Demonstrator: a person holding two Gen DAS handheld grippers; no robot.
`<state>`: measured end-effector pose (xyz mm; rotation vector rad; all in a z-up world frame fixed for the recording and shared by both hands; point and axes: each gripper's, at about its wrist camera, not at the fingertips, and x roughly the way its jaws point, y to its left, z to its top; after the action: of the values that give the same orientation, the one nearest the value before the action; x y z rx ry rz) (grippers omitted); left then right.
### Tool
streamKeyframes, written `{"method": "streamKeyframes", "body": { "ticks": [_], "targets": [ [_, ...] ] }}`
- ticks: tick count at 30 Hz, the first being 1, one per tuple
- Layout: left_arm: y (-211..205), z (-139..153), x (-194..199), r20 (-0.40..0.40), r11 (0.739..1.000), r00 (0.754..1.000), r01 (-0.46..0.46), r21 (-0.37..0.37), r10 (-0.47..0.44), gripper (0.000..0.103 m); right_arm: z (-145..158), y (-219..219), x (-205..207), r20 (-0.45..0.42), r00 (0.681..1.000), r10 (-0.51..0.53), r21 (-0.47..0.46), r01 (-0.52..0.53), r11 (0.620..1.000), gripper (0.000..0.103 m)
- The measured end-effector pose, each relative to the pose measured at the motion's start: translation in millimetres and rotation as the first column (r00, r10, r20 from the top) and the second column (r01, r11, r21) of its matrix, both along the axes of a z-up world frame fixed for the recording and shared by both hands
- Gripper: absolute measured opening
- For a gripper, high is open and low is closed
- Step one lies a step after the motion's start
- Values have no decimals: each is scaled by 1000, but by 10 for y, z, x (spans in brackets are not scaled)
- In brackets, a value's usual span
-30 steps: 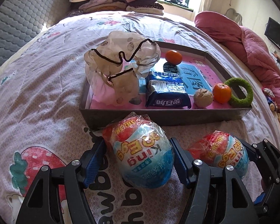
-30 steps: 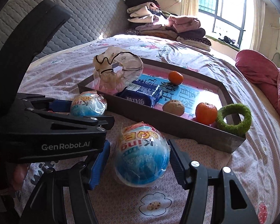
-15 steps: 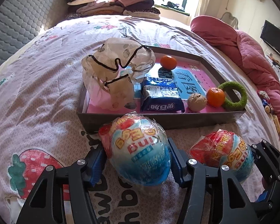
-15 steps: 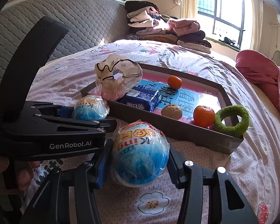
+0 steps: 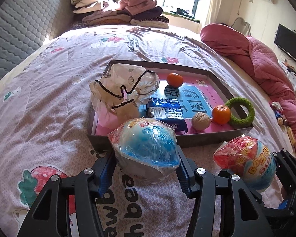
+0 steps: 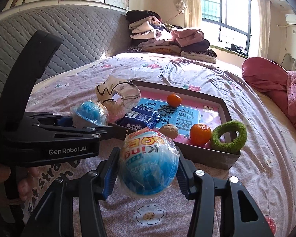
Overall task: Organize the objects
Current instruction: 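Carry the blue egg with the left tool while the right tool carries its egg over the tray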
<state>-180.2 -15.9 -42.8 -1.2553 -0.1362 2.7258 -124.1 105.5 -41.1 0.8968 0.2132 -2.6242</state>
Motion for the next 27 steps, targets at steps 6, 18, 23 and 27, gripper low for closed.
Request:
{"method": "streamKeyframes", "body": {
  "ticks": [6, 18, 23, 27],
  "targets": [
    [53, 118, -34, -29, 1000, 1000, 10, -13, -11, 58, 86, 82, -18, -21, 1000, -20, -19, 19, 1000, 52],
    [228, 319, -213, -65, 999, 997, 39, -32, -41, 58, 334, 305, -291, -89, 992, -85, 0, 85, 996, 52],
    [336, 341, -344, -68, 998, 996, 53, -41, -55, 58, 372, 410, -502, -107, 987, -116, 18, 119, 993, 52],
    [429, 304, -456, -64, 997, 996, 65, -48, -68, 58, 340, 509, -660, -107, 986, -131, 33, 135, 990, 52]
  ]
}}
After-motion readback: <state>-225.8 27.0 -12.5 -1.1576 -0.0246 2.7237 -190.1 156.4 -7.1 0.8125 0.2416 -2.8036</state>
